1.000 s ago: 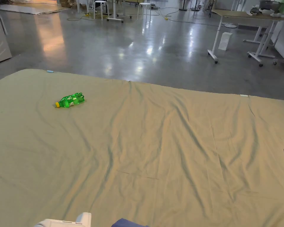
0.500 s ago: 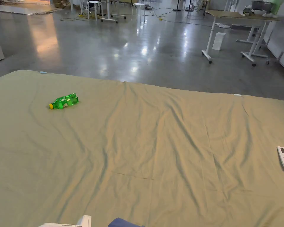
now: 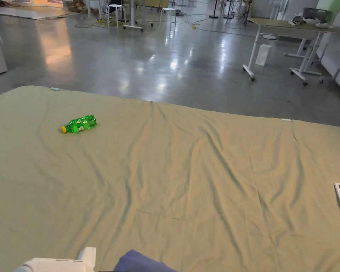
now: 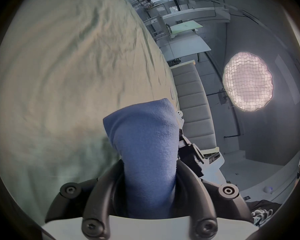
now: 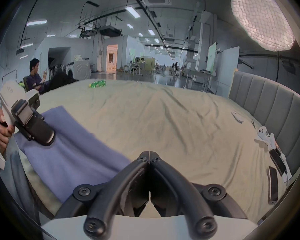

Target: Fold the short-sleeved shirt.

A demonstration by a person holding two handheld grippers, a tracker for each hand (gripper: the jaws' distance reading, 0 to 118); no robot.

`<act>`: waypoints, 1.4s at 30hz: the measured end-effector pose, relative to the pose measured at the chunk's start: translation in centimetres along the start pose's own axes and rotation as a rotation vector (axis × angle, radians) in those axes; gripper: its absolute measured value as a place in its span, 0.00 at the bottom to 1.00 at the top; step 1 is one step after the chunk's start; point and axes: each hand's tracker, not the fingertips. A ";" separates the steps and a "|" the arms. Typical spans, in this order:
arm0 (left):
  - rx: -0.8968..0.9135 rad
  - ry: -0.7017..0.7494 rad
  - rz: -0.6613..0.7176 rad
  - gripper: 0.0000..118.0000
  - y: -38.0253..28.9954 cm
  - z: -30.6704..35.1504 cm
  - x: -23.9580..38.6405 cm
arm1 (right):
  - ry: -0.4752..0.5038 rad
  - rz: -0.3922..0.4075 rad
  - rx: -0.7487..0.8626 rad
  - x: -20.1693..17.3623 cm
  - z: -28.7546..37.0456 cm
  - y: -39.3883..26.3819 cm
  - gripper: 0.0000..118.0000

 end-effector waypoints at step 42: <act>0.292 1.278 -0.129 0.52 14.5 29.3 -5.8 | -0.198 -0.024 0.136 8.2 -0.5 9.1 0.00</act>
